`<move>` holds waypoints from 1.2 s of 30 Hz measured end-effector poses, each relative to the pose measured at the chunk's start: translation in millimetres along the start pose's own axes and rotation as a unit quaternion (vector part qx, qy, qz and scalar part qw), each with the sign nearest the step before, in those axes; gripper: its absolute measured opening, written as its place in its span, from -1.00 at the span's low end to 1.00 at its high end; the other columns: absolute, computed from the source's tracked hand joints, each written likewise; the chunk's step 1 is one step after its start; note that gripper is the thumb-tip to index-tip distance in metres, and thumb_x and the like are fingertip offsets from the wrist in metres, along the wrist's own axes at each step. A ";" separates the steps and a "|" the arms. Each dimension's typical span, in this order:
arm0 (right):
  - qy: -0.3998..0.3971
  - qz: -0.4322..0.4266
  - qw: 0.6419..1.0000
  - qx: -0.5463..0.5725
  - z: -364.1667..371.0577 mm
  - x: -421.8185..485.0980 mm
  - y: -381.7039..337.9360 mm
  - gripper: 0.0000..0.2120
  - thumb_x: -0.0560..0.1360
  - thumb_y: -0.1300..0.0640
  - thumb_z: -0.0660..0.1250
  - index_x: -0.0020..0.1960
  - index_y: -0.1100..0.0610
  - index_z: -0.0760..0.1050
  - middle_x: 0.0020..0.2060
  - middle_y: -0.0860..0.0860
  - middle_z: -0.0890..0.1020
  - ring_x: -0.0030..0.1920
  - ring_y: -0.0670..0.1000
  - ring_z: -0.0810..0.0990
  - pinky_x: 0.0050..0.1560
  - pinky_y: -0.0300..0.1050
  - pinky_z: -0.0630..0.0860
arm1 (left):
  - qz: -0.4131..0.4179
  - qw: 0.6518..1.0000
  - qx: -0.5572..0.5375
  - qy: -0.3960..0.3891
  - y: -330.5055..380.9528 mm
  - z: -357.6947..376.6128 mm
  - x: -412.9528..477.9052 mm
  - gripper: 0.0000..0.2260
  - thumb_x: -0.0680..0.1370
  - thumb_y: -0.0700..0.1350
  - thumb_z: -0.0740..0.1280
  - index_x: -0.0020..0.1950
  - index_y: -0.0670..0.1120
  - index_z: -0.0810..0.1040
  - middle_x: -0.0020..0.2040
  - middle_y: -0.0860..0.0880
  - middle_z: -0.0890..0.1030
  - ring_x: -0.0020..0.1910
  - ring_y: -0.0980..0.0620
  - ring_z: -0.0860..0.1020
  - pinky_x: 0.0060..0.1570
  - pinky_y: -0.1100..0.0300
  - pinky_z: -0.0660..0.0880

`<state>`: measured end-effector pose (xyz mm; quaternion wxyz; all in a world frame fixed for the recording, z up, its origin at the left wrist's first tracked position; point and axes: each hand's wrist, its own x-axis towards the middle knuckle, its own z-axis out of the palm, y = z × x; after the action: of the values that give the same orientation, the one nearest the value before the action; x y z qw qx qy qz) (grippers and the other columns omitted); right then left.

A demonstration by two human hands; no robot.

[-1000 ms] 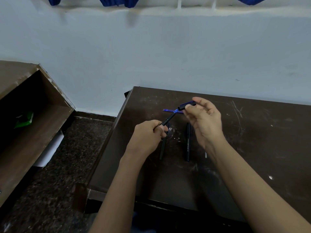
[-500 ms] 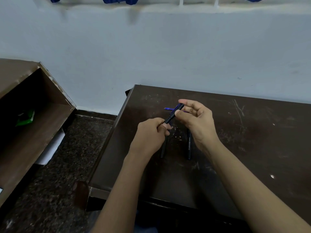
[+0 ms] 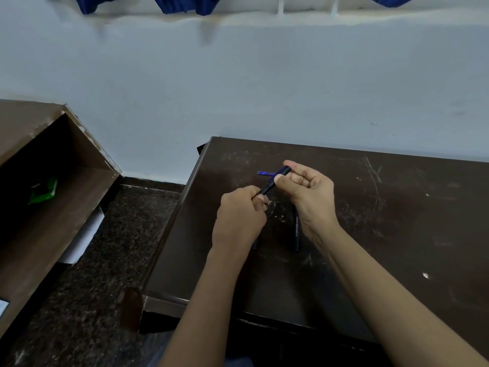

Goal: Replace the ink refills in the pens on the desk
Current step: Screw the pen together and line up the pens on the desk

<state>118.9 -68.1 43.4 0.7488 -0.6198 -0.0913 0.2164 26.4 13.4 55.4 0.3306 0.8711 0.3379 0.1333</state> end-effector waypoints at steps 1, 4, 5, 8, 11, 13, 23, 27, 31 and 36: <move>0.003 0.003 1.000 -0.003 -0.2 -0.5 1.0 -0.66 0.41 0.40 0.42 0.16 0.19 0.56 -0.35 -0.01 0.61 -0.28 -0.08 0.60 -0.05 -0.21 0.62 | 0.001 1.000 0.006 0.000 -0.3 0.2 -0.2 -0.81 0.59 -0.17 0.19 0.02 -0.10 0.61 -0.11 -0.01 0.62 -0.20 0.13 0.52 -0.28 0.39 0.37; 0.014 0.011 1.000 -0.009 -0.4 -0.6 1.6 -0.67 0.41 0.40 0.42 0.15 0.20 0.56 -0.33 0.03 0.61 -0.26 -0.04 0.60 -0.07 -0.21 0.62 | -0.003 1.000 0.012 -0.014 -0.5 0.5 0.1 -0.81 0.59 -0.15 0.18 -0.02 -0.07 0.59 -0.13 -0.01 0.61 -0.21 0.11 0.52 -0.29 0.36 0.37; 0.016 0.013 1.000 -0.020 -0.7 0.3 1.5 -0.67 0.41 0.39 0.43 0.15 0.20 0.56 -0.31 0.04 0.62 -0.25 -0.02 0.61 -0.06 -0.17 0.62 | -0.008 1.000 0.006 -0.024 0.4 1.0 0.9 -0.82 0.60 -0.15 0.18 -0.05 -0.05 0.57 -0.15 0.01 0.59 -0.23 0.14 0.51 -0.31 0.38 0.36; 0.015 0.010 0.997 -0.078 -4.8 5.4 1.7 -0.69 0.42 0.31 0.44 0.14 0.12 0.58 -0.25 0.05 0.67 -0.21 -0.02 0.65 -0.03 -0.12 0.62 | -0.032 0.997 -0.029 -0.064 4.8 7.6 1.3 -0.85 0.61 -0.15 0.15 -0.09 -0.02 0.49 -0.16 0.02 0.59 -0.21 0.16 0.51 -0.24 0.34 0.37; 0.012 0.006 0.992 -0.128 -10.2 10.6 -0.3 -0.68 0.42 0.23 0.44 0.14 -0.01 0.58 -0.19 0.02 0.69 -0.13 -0.04 0.67 0.04 -0.09 0.58 | -0.034 0.994 -0.071 -0.071 11.0 17.9 -3.4 -0.94 0.61 -0.14 0.15 -0.01 -0.05 0.40 -0.09 -0.06 0.62 -0.21 0.13 0.54 -0.24 0.32 0.41; -0.001 0.020 0.990 -0.139 -12.5 11.7 -2.0 -0.64 0.42 0.20 0.46 0.18 -0.02 0.56 -0.16 0.01 0.69 -0.07 -0.03 0.67 0.10 -0.05 0.57 | -0.046 0.991 -0.104 -0.064 14.0 20.9 -4.9 -0.97 0.61 -0.17 0.15 0.04 -0.07 0.34 -0.07 -0.11 0.61 -0.19 0.05 0.60 -0.23 0.26 0.49; 0.051 0.107 0.960 -0.254 -39.3 22.5 -1.9 -0.69 0.45 0.15 0.43 0.18 0.09 0.52 0.06 0.03 0.61 -0.07 -0.01 0.62 0.08 0.03 0.60 | -0.107 0.991 -0.078 -0.025 16.1 17.2 0.4 -0.87 0.61 -0.17 0.15 -0.02 -0.10 0.48 0.01 -0.09 0.53 -0.25 0.12 0.49 -0.30 0.41 0.46; 0.017 0.143 0.907 -0.396 -49.7 22.5 11.7 -0.65 0.45 0.20 0.41 0.22 0.08 0.50 0.14 0.07 0.59 0.01 0.05 0.63 0.07 -0.01 0.59 | -0.151 0.987 0.016 -0.058 26.9 29.9 8.6 -0.76 0.61 -0.16 0.18 0.18 -0.26 0.49 0.12 -0.16 0.54 -0.18 0.07 0.41 -0.19 0.29 0.35; -0.033 0.152 0.868 -0.471 -47.6 18.8 19.2 -0.56 0.48 0.27 0.35 0.34 0.10 0.43 0.23 0.11 0.54 0.14 0.09 0.58 0.06 -0.13 0.55 | -0.166 0.980 0.080 -0.075 32.5 50.8 9.4 -0.76 0.61 -0.14 0.18 0.19 -0.23 0.48 0.14 -0.17 0.54 0.06 -0.11 0.55 -0.13 0.15 0.33; -0.087 0.134 0.855 -0.493 -42.3 11.9 27.8 -0.42 0.48 0.32 0.32 0.47 0.10 0.28 0.29 0.14 0.50 0.20 0.09 0.55 -0.06 -0.18 0.45 | -0.151 0.978 0.115 -0.087 26.2 71.6 15.1 -0.72 0.59 -0.15 0.20 0.26 -0.23 0.46 0.20 -0.17 0.53 0.18 -0.15 0.52 0.02 0.06 0.45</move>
<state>140.7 -96.7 5.9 0.2978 -0.8927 -0.1664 0.2944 83.2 -25.6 19.6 0.2728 0.8504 0.4487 -0.0338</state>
